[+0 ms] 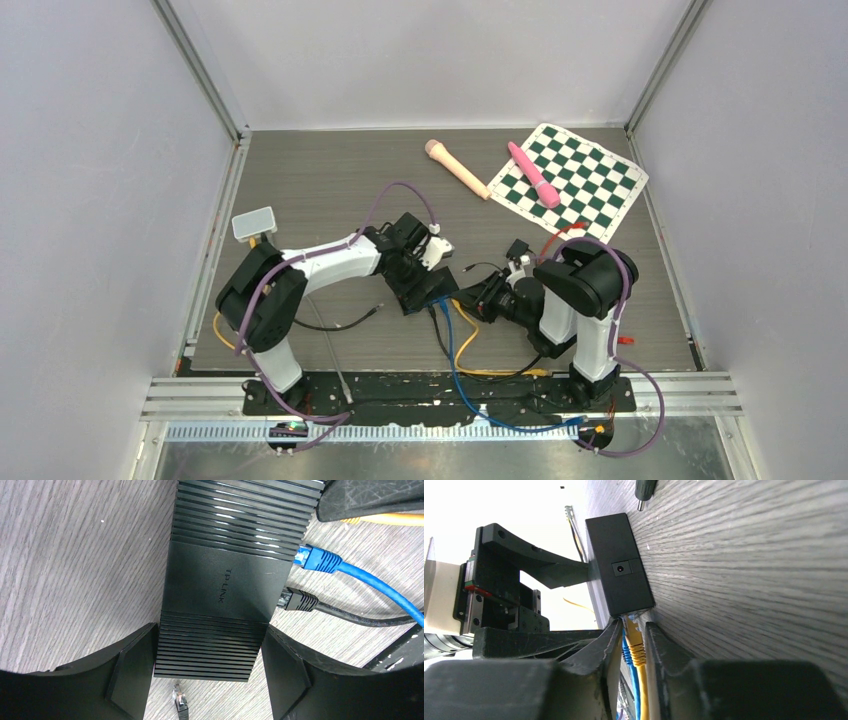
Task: Pull the plug from the switch port
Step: Pull the connector from the switch port.
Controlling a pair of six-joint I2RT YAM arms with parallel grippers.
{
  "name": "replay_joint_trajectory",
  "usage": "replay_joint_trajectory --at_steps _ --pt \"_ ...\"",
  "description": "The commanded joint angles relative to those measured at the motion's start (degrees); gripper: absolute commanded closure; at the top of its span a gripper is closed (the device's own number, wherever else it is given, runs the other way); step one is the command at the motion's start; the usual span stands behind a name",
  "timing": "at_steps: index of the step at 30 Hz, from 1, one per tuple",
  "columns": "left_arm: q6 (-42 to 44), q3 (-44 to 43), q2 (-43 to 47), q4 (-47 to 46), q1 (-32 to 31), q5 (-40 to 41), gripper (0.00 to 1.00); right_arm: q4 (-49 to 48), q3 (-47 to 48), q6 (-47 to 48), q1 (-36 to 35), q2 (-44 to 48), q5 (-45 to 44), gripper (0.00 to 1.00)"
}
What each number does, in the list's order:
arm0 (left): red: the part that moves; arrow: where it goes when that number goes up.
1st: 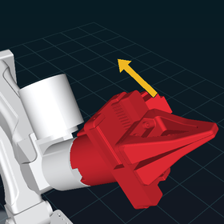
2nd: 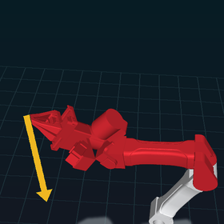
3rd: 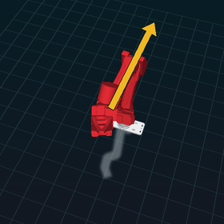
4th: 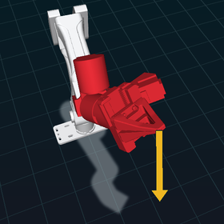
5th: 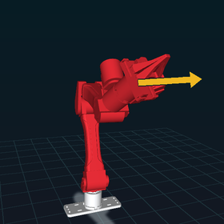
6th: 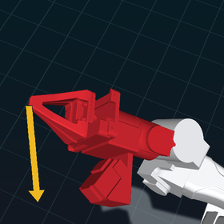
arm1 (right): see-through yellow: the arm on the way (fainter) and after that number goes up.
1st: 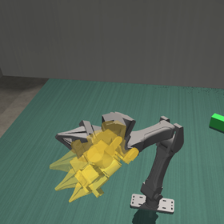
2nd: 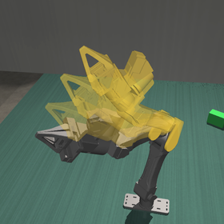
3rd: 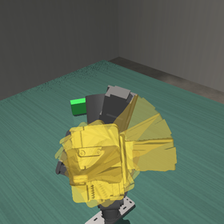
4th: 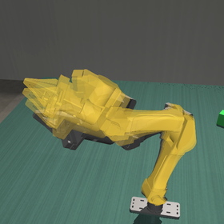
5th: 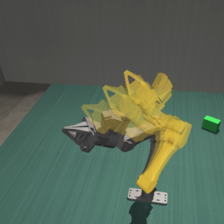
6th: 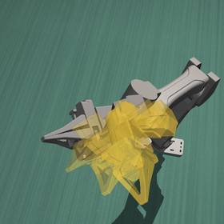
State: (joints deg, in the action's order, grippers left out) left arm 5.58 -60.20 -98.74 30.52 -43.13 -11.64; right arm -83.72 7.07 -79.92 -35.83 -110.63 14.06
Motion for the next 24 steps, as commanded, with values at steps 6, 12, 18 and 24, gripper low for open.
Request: replay_joint_trajectory --at_steps 6,12,18,24 --pt "0.42 0.8 1.48 -1.8 -0.37 -3.65 0.5 2.34 0.69 1.85 -0.37 0.96 -0.83 0.95" --pt "-0.89 1.35 1.54 -2.7 -0.37 -0.7 0.54 7.47 0.5 7.62 -0.43 3.99 4.29 0.95" --pt "-1.87 1.33 1.04 -3.42 -0.15 1.14 0.55 8.05 -1.37 11.82 -0.99 4.01 10.0 0.95" --pt "-2.48 0.93 0.27 -3.28 0.14 1.96 0.57 4.17 -4.53 13.08 -1.08 3.07 12.04 0.95"
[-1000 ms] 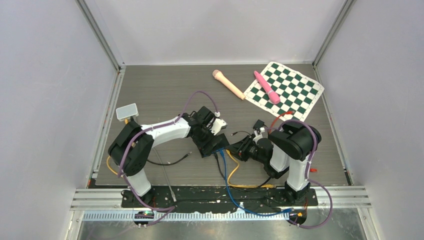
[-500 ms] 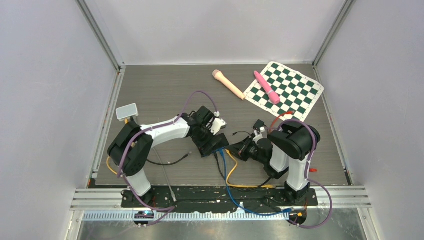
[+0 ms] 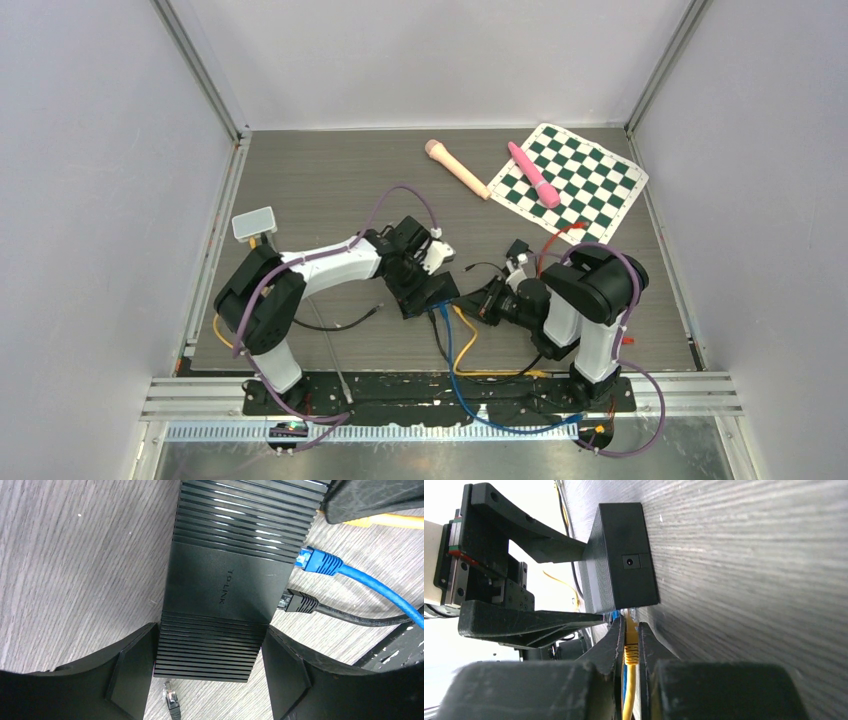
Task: Pull the plug from the switch port
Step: Pull the connector from the switch port, then pick up the connector from the center of the board.
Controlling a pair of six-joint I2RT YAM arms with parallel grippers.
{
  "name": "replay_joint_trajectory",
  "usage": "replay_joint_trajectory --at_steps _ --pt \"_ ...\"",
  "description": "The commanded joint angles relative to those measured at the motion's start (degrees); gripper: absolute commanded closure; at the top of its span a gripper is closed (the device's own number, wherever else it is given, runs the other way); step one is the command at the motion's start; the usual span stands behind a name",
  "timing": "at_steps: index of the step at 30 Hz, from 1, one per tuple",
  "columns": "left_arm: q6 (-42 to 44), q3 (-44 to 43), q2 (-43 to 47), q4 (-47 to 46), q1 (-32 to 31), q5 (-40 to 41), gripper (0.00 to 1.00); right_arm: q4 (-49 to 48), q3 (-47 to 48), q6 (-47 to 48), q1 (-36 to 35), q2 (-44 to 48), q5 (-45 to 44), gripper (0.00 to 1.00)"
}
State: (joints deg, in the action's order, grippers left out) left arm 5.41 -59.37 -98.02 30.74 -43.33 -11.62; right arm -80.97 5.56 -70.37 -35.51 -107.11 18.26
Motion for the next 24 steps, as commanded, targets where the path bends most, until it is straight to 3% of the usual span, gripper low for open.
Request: replay_joint_trajectory --at_steps 1,10,15,17,19,20,24 --pt "-2.44 0.1 -0.57 -3.5 0.4 2.1 0.57 0.59 -3.54 3.6 -1.41 -0.35 7.93 0.95" --pt "-1.84 0.01 -0.78 -3.67 1.02 -0.78 0.58 3.86 -6.75 5.74 -1.33 5.86 6.87 0.95" --pt "0.71 0.29 -0.38 -3.73 -0.51 -3.89 0.51 11.79 -7.59 7.61 -1.36 17.25 5.18 0.95" --pt "1.73 0.45 -0.14 -3.59 -1.16 -5.15 0.45 21.2 -6.56 9.98 -1.4 25.99 3.37 0.95" --pt "2.24 0.75 0.4 -3.69 -1.76 -5.7 0.4 38.37 -3.68 14.55 -1.41 37.79 -0.45 0.95" --pt "2.38 0.85 0.56 -3.74 -1.9 -5.76 0.37 53.25 -0.24 19.13 -1.41 47.33 -4.71 0.95" --pt "1.87 1.62 1.42 -4.69 -1.97 -3.59 0.1 86.4 11.13 30.96 -1.07 71.38 -21.89 0.95"
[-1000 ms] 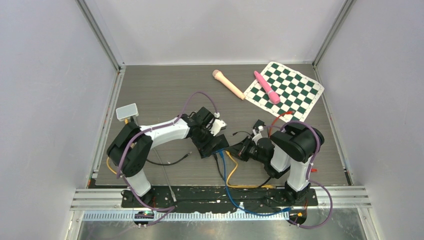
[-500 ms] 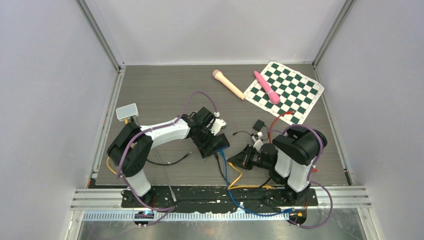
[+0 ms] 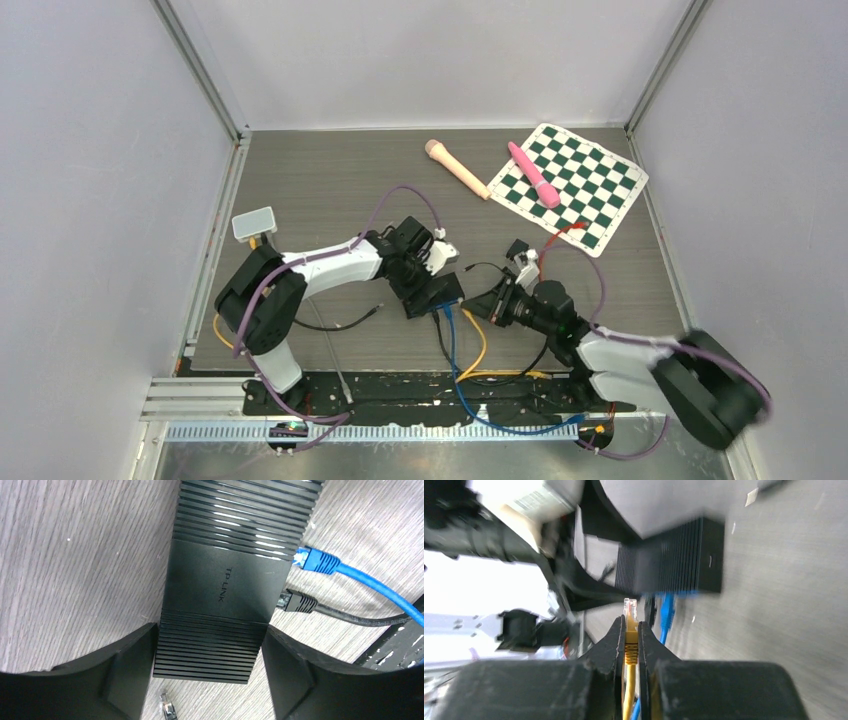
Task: Pull the plug from the switch port
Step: Pick up the connector from the center of the board.
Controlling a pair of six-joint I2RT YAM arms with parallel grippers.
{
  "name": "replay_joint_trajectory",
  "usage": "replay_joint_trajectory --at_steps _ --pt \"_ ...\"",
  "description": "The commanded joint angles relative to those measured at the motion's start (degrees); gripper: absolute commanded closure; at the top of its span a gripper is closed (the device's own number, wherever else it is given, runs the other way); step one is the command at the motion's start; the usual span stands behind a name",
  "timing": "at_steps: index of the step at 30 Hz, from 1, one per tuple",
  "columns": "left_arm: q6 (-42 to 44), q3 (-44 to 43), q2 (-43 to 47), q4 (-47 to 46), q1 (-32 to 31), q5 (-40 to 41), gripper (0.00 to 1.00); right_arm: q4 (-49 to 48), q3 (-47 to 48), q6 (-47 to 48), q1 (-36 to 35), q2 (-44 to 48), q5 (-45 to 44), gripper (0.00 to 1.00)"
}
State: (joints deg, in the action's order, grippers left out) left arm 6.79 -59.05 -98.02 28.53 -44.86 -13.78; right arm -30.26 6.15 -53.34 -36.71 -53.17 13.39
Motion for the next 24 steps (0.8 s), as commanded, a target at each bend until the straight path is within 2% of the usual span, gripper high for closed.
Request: replay_joint_trajectory --at_steps 1,2,6,10,17,24 --pt "0.28 1.5 1.75 -2.92 -0.43 -0.16 0.02 39.35 13.97 16.68 0.5 20.14 -21.7 0.95" --pt "-0.25 1.88 2.18 -3.43 -0.46 1.23 0.01 44.71 15.73 17.92 0.76 23.75 -23.21 0.95" --pt "-1.56 3.58 4.23 -5.41 -0.31 4.4 0.0 54.41 24.54 21.74 1.08 26.99 -26.92 0.95" --pt "-3.21 6.47 7.49 -8.37 -0.31 8.4 0.01 56.44 30.8 23.52 1.12 28.83 -27.68 0.95" --pt "-6.12 10.09 13.86 -13.3 -0.31 12.21 0.0 53.83 43.32 26.97 1.15 30.72 -23.41 0.95" --pt "-6.39 12.9 17.99 -16.09 -0.24 13.27 0.0 43.64 43.71 26.45 1.1 36.61 -11.54 0.95"
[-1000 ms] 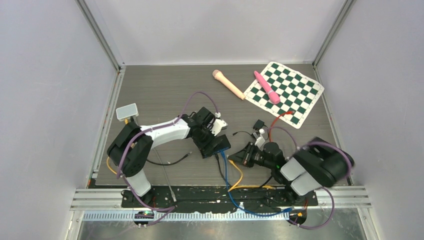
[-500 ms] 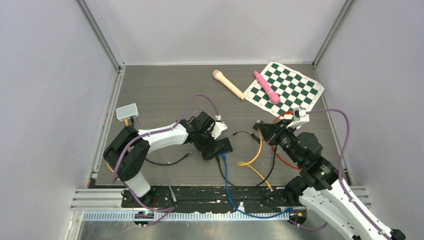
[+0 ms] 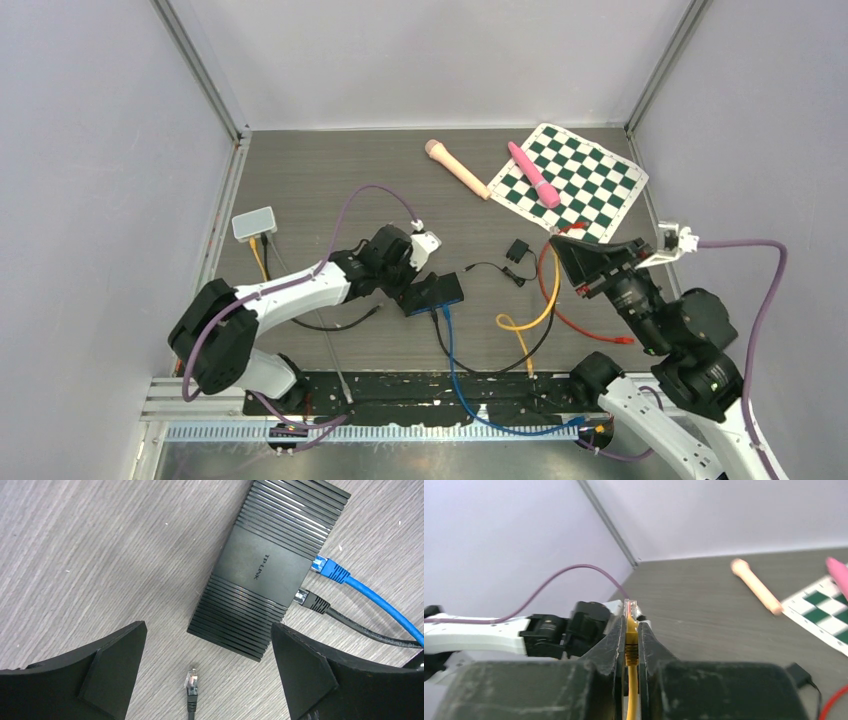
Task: Pull the plug from the switch port
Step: Pick up the connector from the center of the board, then place the connector at the center of the board.
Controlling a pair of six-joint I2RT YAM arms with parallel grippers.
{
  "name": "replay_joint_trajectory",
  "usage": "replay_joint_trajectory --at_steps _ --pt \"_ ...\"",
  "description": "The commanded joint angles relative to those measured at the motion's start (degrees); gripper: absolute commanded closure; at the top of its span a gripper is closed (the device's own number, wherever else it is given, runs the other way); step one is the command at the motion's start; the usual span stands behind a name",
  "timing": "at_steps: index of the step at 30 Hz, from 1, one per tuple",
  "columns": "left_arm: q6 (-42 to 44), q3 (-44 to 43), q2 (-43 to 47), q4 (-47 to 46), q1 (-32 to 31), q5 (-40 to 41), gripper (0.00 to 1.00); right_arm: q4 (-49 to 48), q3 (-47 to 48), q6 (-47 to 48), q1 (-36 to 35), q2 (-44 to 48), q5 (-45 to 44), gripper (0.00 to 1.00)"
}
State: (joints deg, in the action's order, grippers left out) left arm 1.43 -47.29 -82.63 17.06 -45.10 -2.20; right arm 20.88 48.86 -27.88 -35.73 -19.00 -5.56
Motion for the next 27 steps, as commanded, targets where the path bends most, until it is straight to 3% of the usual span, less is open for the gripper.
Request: replay_joint_trajectory --at_steps 1,8,10,13,14,24,27 --pt "-1.0 1.36 2.91 -4.85 -0.01 3.09 0.0 -8.11 0.86 1.12 0.13 3.44 7.76 0.95" --pt "-1.03 2.32 4.13 -6.09 0.01 4.23 0.01 -11.12 -2.68 5.86 0.12 4.63 7.12 0.95" --pt "-0.99 2.33 4.36 -6.06 -0.05 4.45 0.0 -6.55 -2.18 5.47 0.11 2.52 0.91 0.95" --pt "-0.99 2.39 4.75 -5.39 0.01 4.81 0.0 5.0 0.61 2.23 0.13 -1.65 -18.51 0.95" --pt "-0.99 2.68 4.88 -5.37 -0.01 4.83 0.01 6.86 0.93 3.15 0.13 -3.76 -19.83 0.95" --pt "-3.66 4.53 7.27 -6.85 -0.03 6.34 0.01 3.88 3.29 12.89 0.99 -24.34 -16.94 0.95" --pt "-4.21 5.39 8.98 -7.37 -0.04 6.73 0.0 3.64 5.7 14.82 4.02 -32.58 -10.27 0.95"
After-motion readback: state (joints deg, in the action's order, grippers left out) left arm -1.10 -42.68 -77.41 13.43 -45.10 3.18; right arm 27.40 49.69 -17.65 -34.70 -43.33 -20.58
